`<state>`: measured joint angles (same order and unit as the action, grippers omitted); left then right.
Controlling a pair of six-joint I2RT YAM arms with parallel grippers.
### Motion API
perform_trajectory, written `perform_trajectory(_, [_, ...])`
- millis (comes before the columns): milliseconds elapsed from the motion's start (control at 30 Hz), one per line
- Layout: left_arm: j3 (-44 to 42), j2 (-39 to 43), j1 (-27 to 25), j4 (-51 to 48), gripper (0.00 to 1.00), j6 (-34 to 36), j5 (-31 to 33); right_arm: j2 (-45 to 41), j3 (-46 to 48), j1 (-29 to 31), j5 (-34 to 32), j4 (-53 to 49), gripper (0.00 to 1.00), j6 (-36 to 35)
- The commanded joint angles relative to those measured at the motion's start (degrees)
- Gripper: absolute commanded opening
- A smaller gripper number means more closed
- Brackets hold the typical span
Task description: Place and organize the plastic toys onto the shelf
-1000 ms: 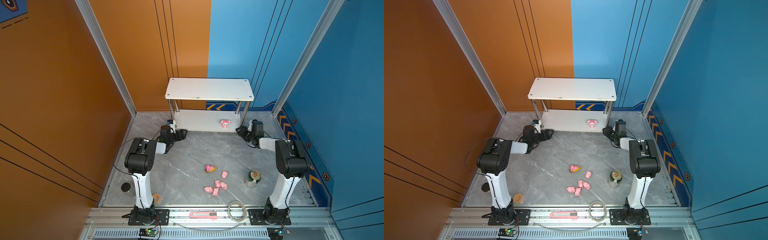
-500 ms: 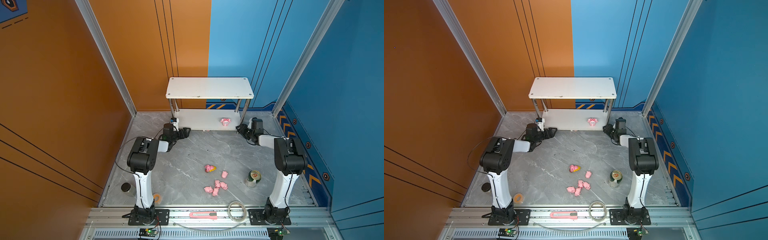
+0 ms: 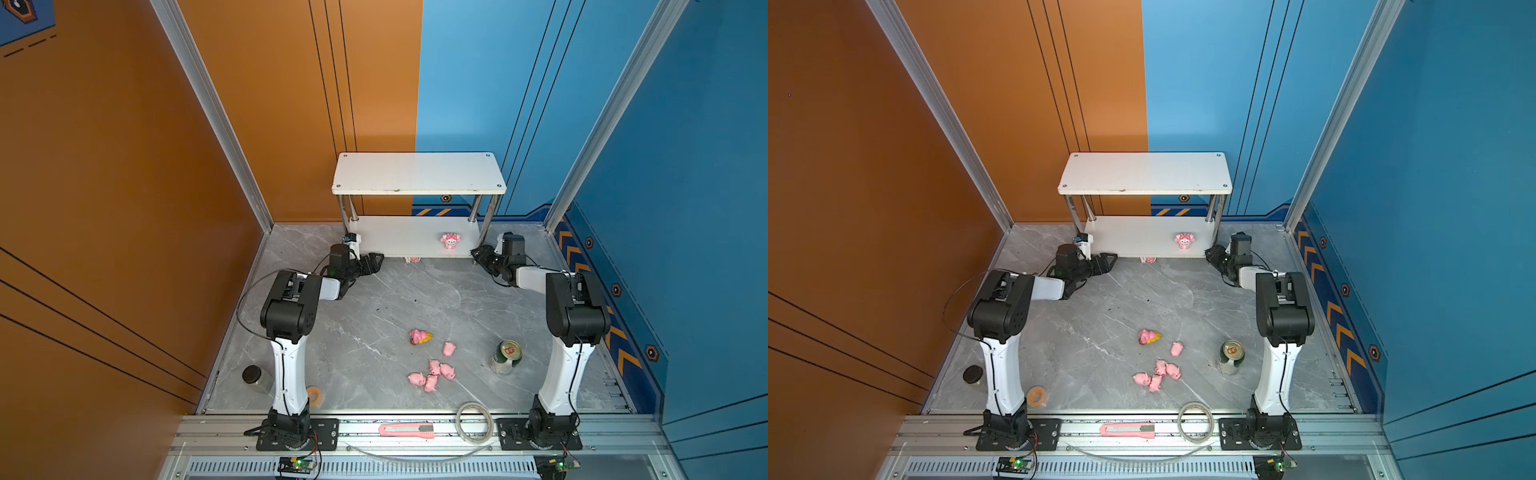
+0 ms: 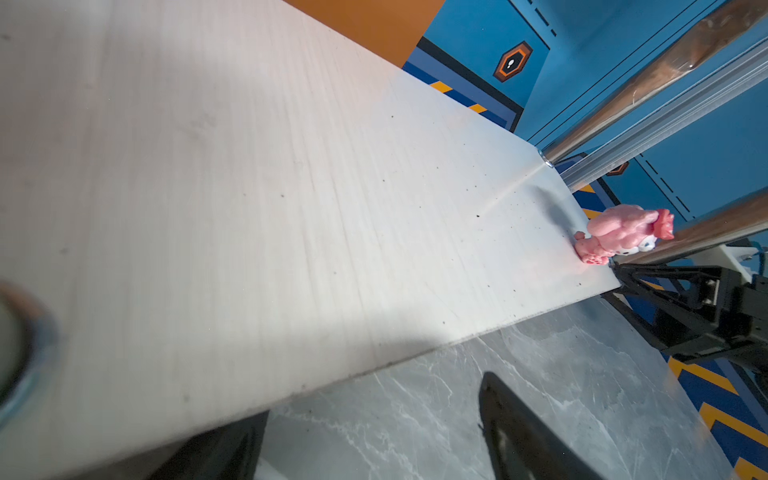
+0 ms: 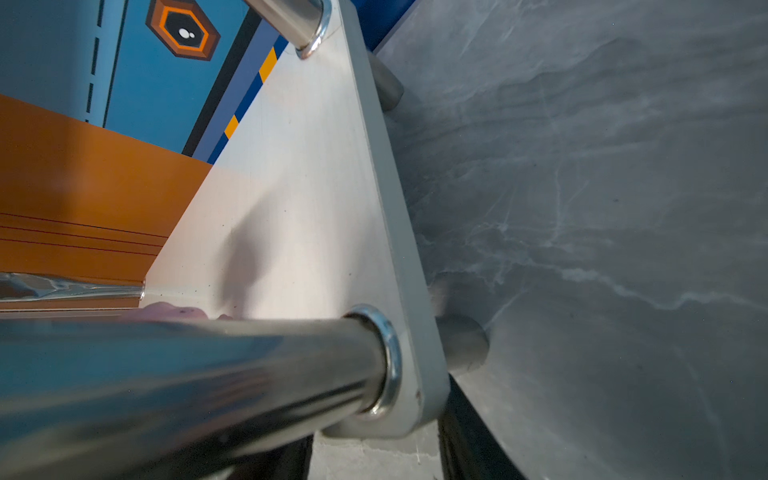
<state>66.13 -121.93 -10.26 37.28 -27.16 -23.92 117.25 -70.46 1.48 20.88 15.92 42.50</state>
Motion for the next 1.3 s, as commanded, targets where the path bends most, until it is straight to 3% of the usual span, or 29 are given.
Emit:
perform_trajectory(0, [3.0,-1.2,-0.5,0.4,0.81,-0.3,-1.5,1.1,-1.9,-0.2,0.7,1.0,0.48,1.0])
perform_trajectory(300, [0.2,0.8,-2.8,0.6,0.81,-0.4,-1.2,-2.6,3.9,0.4,1.3,5.2,0.49,2.3])
perform_trajectory(533, [-4.7,4.6,-6.0,2.2,0.82,-0.2,-0.1,-8.6,12.5,0.7,1.5,9.1,0.68,3.7])
perform_trajectory(767, [-4.2,4.0,-8.7,2.4,0.82,0.2,0.3,-13.9,20.7,3.5,1.4,12.9,0.76,5.5])
perform_trajectory(933, [-0.6,0.3,-9.8,2.5,0.82,-0.5,0.4,-12.2,20.5,7.8,3.2,16.8,0.84,7.4])
perform_trajectory(1167, [5.2,-3.7,-10.8,2.5,0.85,-1.2,-0.2,-3.6,15.9,12.3,5.3,25.8,0.92,14.1])
perform_trajectory(1200, [5.8,-4.2,-10.9,2.5,0.85,-1.4,-0.2,-2.2,15.0,12.7,5.4,26.9,1.0,15.1])
perform_trajectory(1267, [7.1,-5.3,-11.0,2.5,0.85,-2.0,-0.6,0.0,13.7,13.6,5.3,28.3,1.0,16.5])
